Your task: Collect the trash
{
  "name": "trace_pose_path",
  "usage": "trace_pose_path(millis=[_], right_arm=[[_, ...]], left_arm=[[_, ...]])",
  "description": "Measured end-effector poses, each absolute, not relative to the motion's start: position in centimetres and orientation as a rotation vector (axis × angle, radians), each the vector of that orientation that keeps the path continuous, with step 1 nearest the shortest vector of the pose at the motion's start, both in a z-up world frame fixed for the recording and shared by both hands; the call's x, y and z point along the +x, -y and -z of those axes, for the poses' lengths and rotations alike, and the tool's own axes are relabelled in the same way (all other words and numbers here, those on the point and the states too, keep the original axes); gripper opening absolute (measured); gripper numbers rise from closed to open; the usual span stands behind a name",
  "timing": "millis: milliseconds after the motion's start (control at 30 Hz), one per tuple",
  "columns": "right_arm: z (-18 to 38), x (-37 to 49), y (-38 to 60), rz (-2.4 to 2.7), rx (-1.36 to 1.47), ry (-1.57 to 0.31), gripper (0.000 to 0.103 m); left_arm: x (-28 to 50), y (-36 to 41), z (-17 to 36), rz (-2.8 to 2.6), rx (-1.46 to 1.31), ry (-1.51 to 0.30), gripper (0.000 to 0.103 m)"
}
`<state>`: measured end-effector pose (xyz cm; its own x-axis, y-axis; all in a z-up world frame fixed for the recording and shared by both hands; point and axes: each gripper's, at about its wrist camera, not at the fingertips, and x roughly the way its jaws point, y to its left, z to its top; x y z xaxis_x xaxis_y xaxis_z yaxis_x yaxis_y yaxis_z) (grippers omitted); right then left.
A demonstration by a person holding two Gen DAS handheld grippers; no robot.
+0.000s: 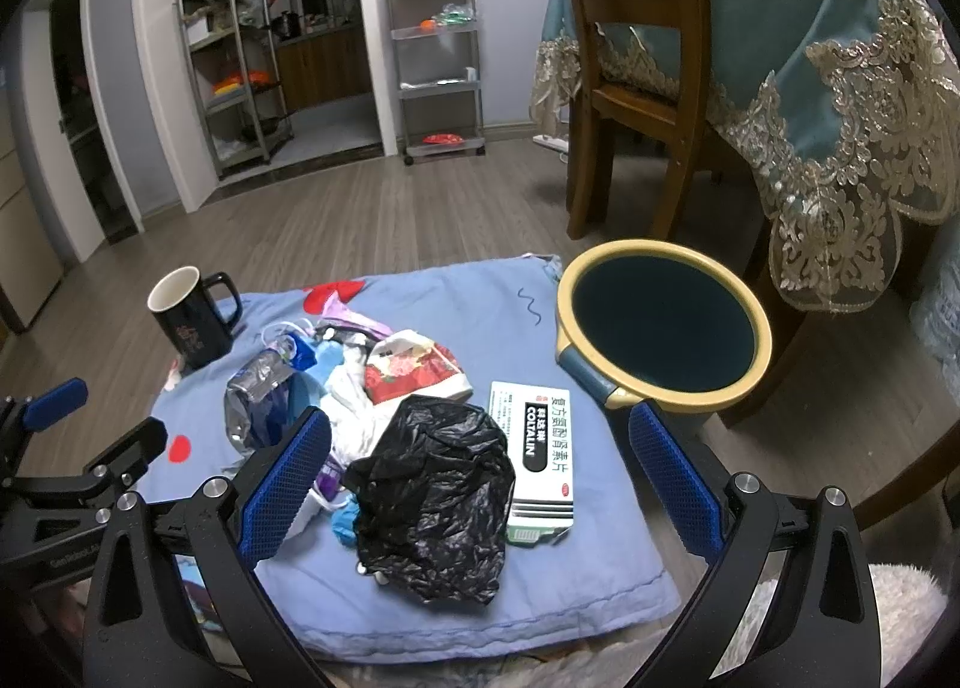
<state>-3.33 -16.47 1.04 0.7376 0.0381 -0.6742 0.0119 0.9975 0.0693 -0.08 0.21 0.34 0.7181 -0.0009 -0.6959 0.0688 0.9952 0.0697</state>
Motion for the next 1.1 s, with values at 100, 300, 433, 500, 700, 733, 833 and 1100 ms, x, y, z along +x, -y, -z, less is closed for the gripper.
trace_pose_path(millis=[100, 300, 433, 500, 700, 733, 833, 1100], right_arm=[[-1.04, -3.30, 16.48, -0.015, 0.071, -0.743, 0.099], [-1.04, -3.28, 16.51, -0.016, 0.071, -0.743, 0.099], [-1.00, -3.27, 16.49, -0.015, 0.072, -0.744, 0.099], [-0.99, -3.27, 16.49, -0.016, 0.072, -0.745, 0.099], [-0.81, -3.25, 16.41, -0.016, 0.072, -0.746, 0.099], [-0.79, -3.25, 16.41, -0.016, 0.072, -0.746, 0.099], [-0.81, -3.25, 16.44, -0.016, 0.073, -0.748, 0.099], [-0.79, -3.23, 16.47, -0.016, 0.074, -0.747, 0.099]], left_arm=[[-0.07, -0.17, -0.31, 0.039, 0.094, -0.769, 0.097], [-0.08, -0.21, -0.33, 0.039, 0.092, -0.770, 0.097], [-0.07, -0.16, -0.29, 0.038, 0.094, -0.769, 0.097], [-0.08, -0.19, -0.32, 0.038, 0.095, -0.770, 0.097], [-0.06, -0.15, -0.28, 0.038, 0.095, -0.770, 0.097], [-0.06, -0.14, -0.28, 0.039, 0.095, -0.770, 0.097], [-0.06, -0.14, -0.28, 0.038, 0.095, -0.770, 0.097], [-0.06, -0.12, -0.28, 0.037, 0.096, -0.771, 0.097]])
